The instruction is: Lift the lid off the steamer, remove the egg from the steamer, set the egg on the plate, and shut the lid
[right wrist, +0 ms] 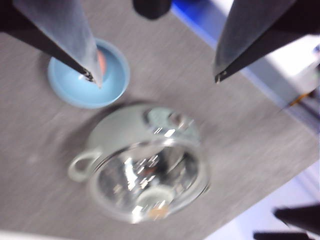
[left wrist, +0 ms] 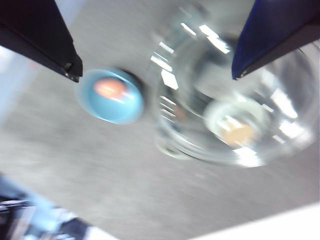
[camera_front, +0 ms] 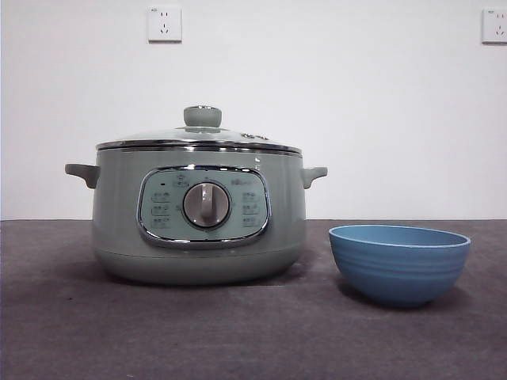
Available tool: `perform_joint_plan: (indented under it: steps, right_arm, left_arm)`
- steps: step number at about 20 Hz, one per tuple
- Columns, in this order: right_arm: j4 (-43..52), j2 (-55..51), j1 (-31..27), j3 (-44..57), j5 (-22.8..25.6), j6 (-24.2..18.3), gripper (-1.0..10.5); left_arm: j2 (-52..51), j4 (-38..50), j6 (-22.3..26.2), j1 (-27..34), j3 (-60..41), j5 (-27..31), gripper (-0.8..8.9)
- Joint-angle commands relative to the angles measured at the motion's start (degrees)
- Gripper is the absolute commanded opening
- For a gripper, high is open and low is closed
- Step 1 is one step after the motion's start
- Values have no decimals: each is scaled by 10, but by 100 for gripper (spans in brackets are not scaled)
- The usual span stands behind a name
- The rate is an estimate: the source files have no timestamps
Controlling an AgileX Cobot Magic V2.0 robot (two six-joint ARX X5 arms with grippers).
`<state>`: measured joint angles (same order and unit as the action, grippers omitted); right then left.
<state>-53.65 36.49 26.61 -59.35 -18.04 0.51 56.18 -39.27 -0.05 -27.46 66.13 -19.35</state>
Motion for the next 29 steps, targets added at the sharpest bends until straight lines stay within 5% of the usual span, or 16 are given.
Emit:
perform_joint_plan:
  steps: [1,3,5,9,29]
  right_arm:
    - [-27,4,1,0,-40,6,376]
    - [-50,8,1,0,-62,7,373]
    - [-71,11,1,0,-75,7,338]
    - [-99,17,1,0,-75,7,-23]
    - [-99,21,1,0,-71,7,1]
  left_arm:
    - [-35,-48,-25,-3,0,-24,498]
    - [-54,-79,-32,-3,0,-32,481]
    - [-67,-107,-32,-3,0,-36,358]
    - [-77,-150,-32,-3,0,-36,-4]
    - [-76,-165,-31,-3,0,-33,-4]
